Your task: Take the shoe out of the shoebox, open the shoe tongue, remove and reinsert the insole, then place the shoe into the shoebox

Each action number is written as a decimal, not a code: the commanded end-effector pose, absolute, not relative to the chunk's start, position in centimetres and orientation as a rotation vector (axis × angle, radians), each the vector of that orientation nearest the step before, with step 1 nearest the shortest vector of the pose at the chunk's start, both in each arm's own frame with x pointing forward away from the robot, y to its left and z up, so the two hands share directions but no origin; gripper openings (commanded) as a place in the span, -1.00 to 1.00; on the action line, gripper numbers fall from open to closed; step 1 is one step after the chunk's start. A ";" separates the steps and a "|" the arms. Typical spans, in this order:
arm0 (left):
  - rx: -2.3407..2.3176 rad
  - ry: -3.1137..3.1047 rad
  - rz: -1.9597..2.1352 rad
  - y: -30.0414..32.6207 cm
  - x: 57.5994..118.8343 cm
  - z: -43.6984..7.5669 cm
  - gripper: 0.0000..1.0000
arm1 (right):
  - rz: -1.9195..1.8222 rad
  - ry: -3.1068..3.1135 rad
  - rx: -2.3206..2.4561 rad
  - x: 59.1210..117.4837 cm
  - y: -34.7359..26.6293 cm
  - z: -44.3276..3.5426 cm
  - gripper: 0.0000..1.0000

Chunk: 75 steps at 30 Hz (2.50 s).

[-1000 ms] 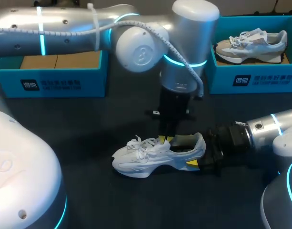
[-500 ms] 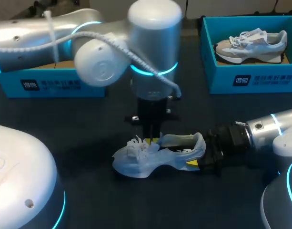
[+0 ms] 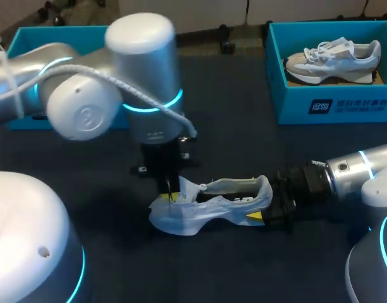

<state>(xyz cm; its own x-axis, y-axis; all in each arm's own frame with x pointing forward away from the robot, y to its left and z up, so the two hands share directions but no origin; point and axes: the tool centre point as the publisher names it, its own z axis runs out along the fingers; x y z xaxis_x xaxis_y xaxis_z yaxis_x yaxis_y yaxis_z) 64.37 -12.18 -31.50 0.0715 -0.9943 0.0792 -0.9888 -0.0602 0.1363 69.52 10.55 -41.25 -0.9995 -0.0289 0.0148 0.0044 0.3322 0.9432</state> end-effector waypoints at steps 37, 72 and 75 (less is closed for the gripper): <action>1.832 -2.346 0.366 -15.5 68.4 -22.1 -0.22 | -1.795 -2.545 0.020 69.5 10.6 -41.2 -1.00; 0.240 -2.911 -0.192 -20.3 66.0 -20.1 -1.00 | -1.795 -2.545 0.020 69.5 10.6 -41.2 -1.00; 0.089 -2.967 -0.149 -20.4 65.7 -22.1 -1.00 | -1.795 -2.545 0.020 69.5 10.6 -41.2 -1.00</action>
<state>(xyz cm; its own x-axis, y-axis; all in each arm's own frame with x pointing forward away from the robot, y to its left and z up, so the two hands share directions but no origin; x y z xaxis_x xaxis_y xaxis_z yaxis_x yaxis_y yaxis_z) 66.15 -19.37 -20.53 -0.9586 -0.2010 0.2017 -0.1900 0.9791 0.0724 69.53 10.52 -41.27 -0.9995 -0.0284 0.0151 0.0048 0.3328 0.9430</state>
